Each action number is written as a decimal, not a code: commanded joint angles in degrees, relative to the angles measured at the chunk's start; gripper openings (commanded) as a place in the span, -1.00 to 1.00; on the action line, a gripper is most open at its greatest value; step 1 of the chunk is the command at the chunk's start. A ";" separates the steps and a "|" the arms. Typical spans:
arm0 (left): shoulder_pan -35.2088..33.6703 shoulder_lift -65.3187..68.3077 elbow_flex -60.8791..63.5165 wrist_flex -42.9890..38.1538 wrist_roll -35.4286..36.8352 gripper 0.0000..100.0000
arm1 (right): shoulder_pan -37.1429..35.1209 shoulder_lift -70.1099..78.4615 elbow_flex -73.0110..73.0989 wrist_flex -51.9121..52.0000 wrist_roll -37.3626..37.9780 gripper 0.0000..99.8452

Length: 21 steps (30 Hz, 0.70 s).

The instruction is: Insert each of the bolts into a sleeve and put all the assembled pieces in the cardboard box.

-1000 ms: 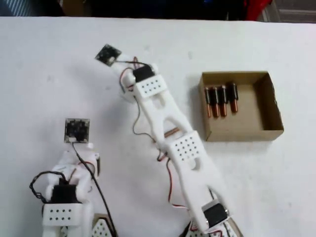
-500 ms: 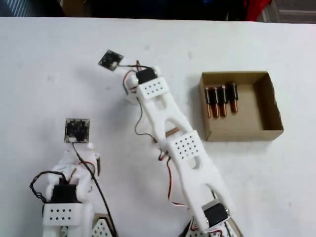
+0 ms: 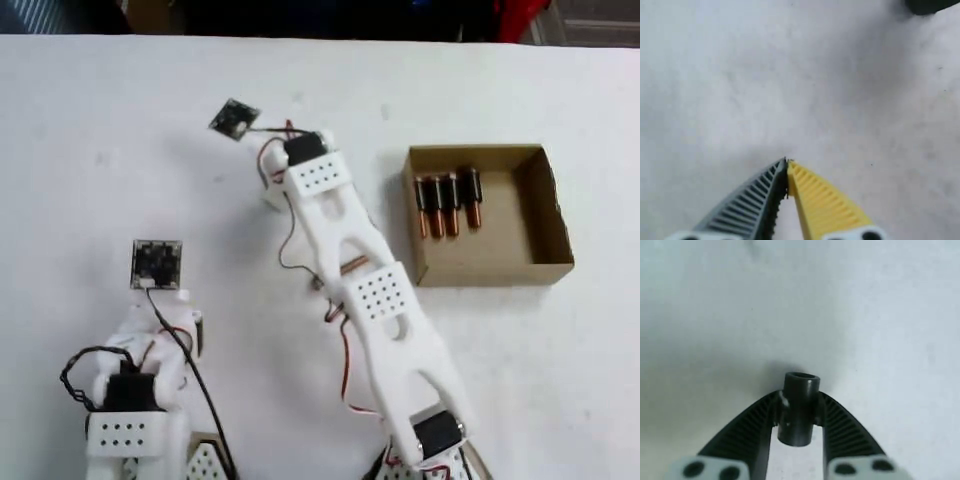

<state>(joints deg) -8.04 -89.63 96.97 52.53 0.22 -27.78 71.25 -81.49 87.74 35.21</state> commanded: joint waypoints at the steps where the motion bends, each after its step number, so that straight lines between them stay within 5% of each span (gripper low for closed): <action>1: -0.13 -0.48 -0.26 -1.49 -0.35 -0.95 | 0.66 -6.46 -8.53 7.08 0.79 -0.97; 21: 0.04 -0.48 -0.18 -1.49 -0.35 -0.95 | 0.40 -22.55 -13.36 11.21 -4.40 -0.97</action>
<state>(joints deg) -8.04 -89.63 96.97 52.53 0.22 -27.16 56.31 -92.57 97.32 31.34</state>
